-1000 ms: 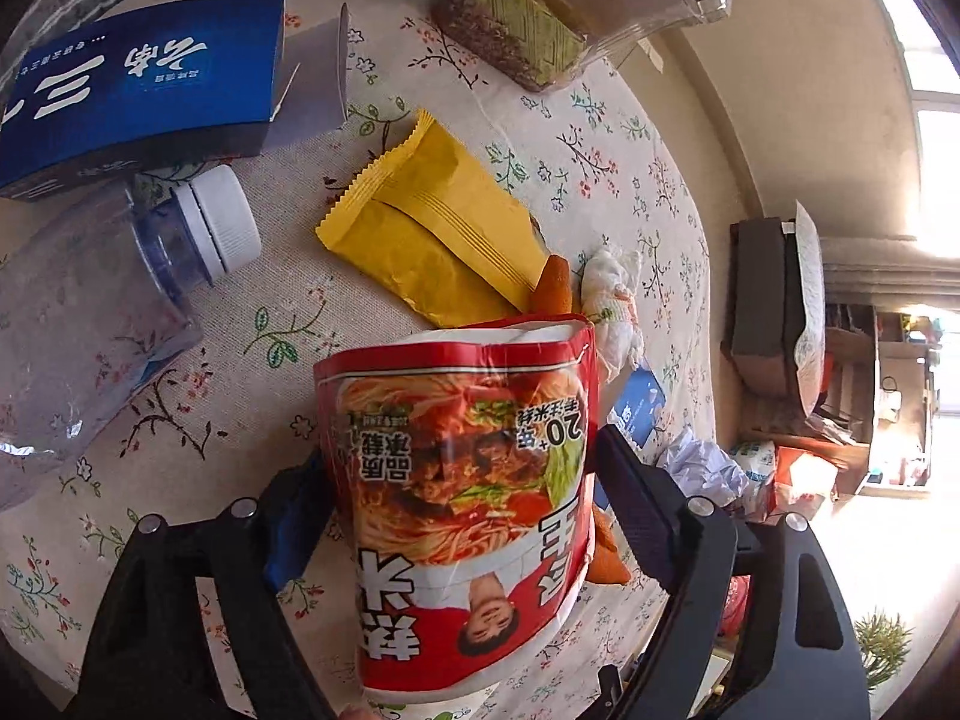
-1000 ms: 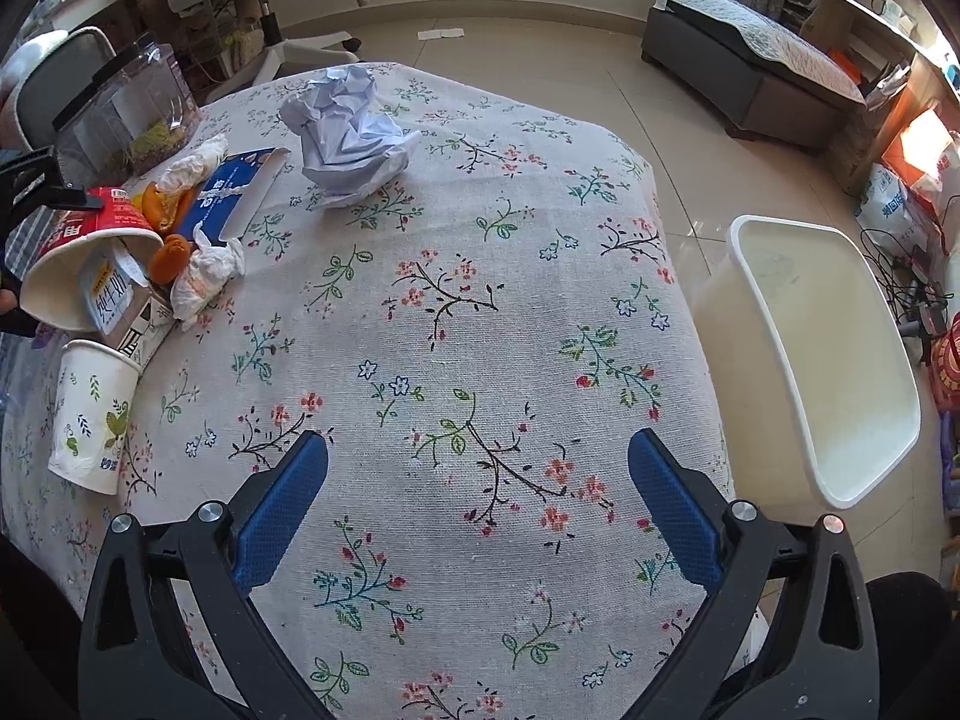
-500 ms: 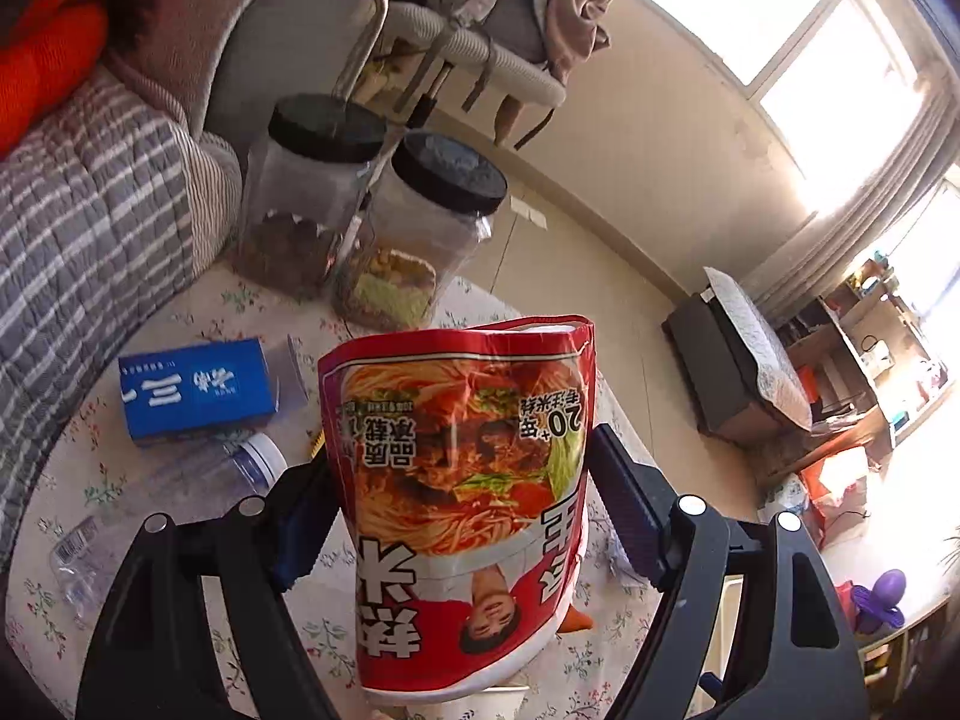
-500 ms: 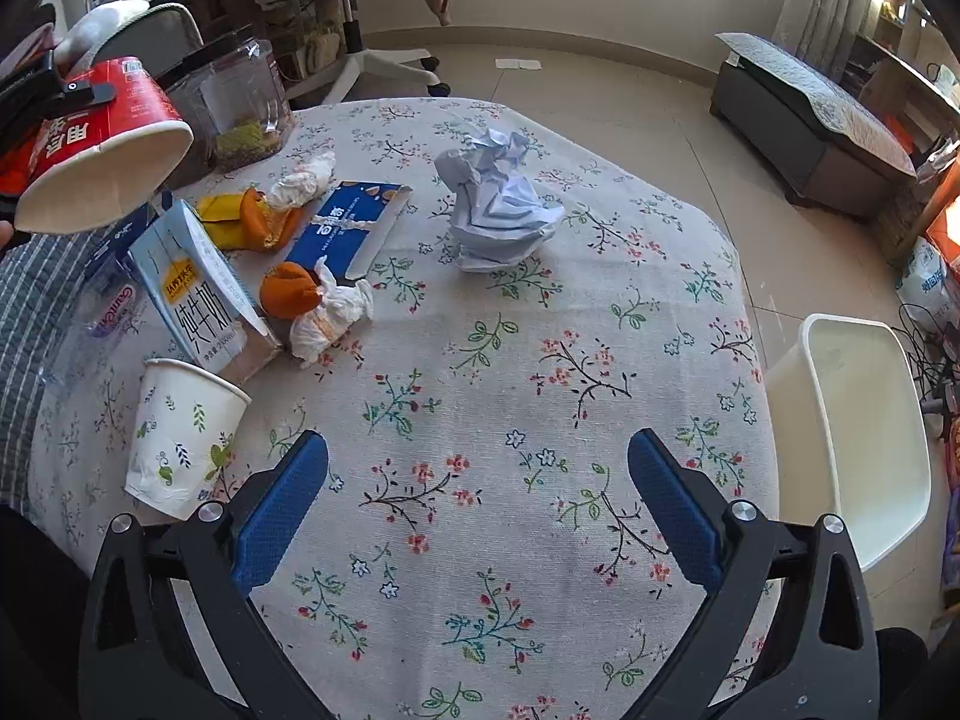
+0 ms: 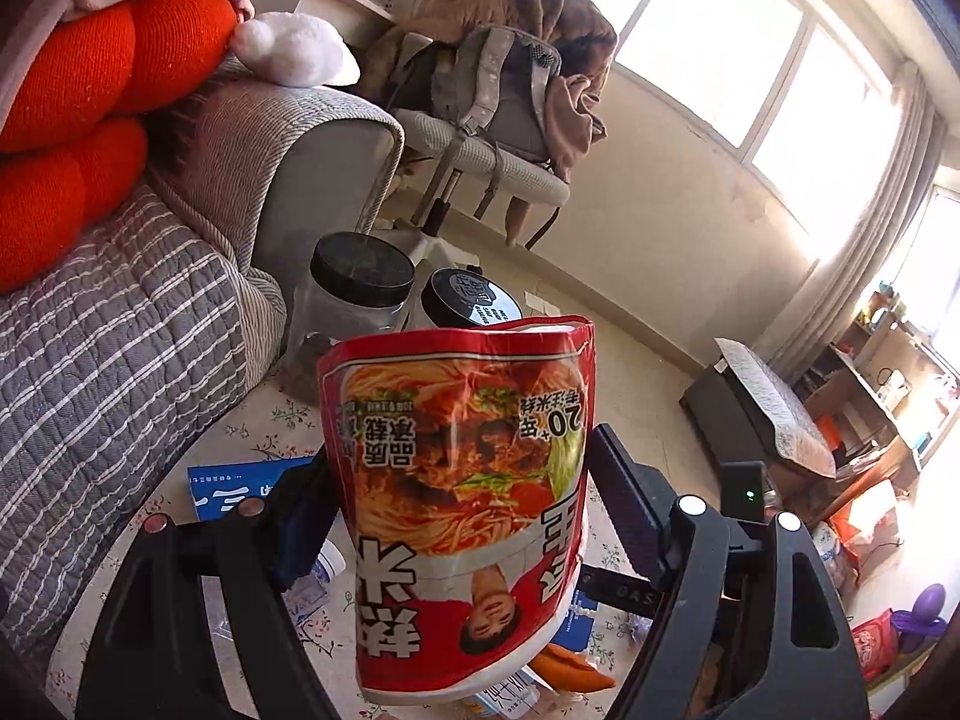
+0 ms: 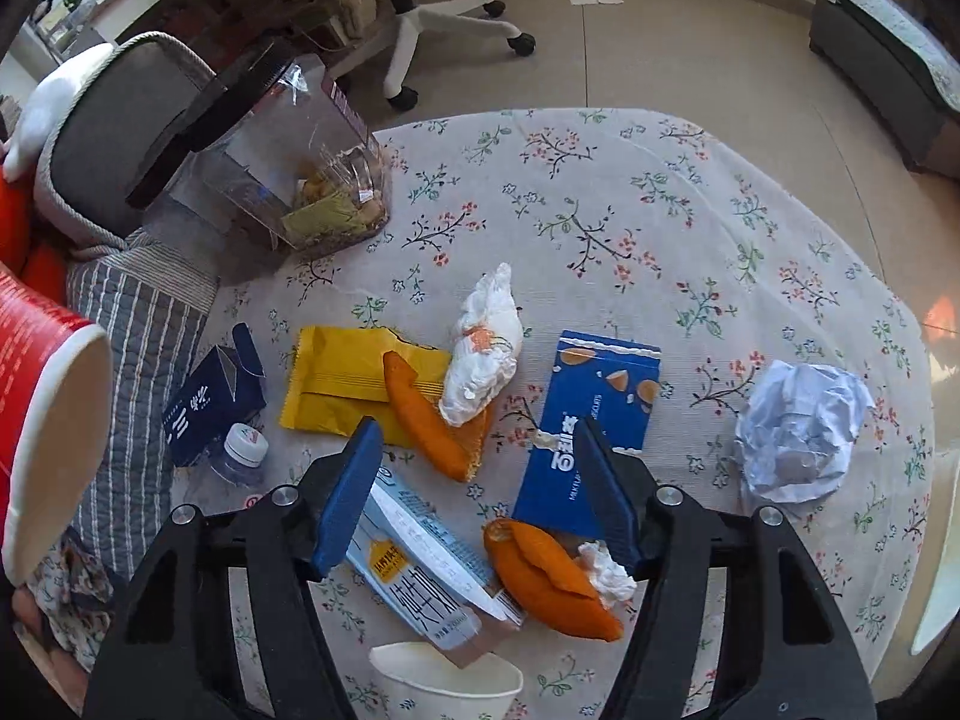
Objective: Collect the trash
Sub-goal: 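Grasp the white plastic bundle with the right tool while the left tool holds the red package, then carry the white bundle over the white bin and open the right tool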
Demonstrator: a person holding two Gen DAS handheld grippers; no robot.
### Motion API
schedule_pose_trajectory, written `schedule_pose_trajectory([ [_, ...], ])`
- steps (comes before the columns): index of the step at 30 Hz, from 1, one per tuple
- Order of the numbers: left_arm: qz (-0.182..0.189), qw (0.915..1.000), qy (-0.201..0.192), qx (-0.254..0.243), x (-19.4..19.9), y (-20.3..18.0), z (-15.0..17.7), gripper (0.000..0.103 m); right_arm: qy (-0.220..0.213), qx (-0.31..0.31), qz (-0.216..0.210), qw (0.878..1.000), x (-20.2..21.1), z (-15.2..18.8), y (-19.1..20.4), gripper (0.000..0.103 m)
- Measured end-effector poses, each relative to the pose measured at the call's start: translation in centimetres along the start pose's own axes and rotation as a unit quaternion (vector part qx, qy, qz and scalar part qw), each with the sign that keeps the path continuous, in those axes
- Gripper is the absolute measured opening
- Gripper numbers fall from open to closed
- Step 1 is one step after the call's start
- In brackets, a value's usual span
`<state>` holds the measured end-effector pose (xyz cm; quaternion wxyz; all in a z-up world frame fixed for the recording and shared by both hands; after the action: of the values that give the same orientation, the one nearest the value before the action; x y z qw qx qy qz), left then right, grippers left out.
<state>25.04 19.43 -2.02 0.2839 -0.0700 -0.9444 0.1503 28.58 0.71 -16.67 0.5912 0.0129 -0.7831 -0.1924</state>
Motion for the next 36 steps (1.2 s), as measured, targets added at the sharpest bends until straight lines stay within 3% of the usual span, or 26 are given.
schedule_pose_trajectory([
  [6,0.015,0.9998,0.006,0.015,-0.2,0.3,-0.1,0.077,0.034,-0.011,0.038,0.999,-3.9,-1.1,0.6,0.051],
  [11,0.022,0.9996,0.009,0.016,-0.4,0.2,0.0,0.077,0.043,-0.019,0.058,0.997,-5.9,-1.7,0.1,0.05],
  [14,0.022,0.9995,0.013,0.018,-0.7,0.4,0.1,0.077,0.058,-0.026,0.06,0.996,-7.3,-1.3,-0.2,0.032],
  [15,0.021,0.9995,0.015,0.018,-0.9,0.4,0.2,0.077,0.06,-0.027,0.059,0.996,-7.5,-1.1,-0.2,0.032],
  [19,0.012,0.9996,0.022,0.013,-1.3,0.2,0.5,0.077,0.021,-0.013,0.059,0.998,-6.5,-1.3,0.0,0.03],
  [26,-0.012,0.9998,0.011,-0.012,-1.2,-0.5,0.6,0.077,-0.078,0.0,0.023,0.997,0.5,-3.1,0.3,0.03],
  [31,-0.027,0.9992,0.0,-0.028,-0.8,-1.4,0.9,0.077,-0.147,0.011,0.004,0.989,6.4,-3.4,-0.7,0.03],
  [36,-0.048,0.9969,-0.031,-0.053,0.6,-3.1,1.3,0.077,-0.218,0.029,0.012,0.975,10.1,-2.5,-2.3,0.03],
])
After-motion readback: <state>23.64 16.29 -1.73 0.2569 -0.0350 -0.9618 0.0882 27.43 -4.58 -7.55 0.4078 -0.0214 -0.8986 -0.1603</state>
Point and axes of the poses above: each gripper's, at about its wrist camera, not at the fingertips, and x roughly against the way its jaws point, y to its left, z to its underside, the point moved 10 cm from there along -x, roughly the way its jaws point, and after that the axes turned 9 degrees about -x, right-handed, at the moved point
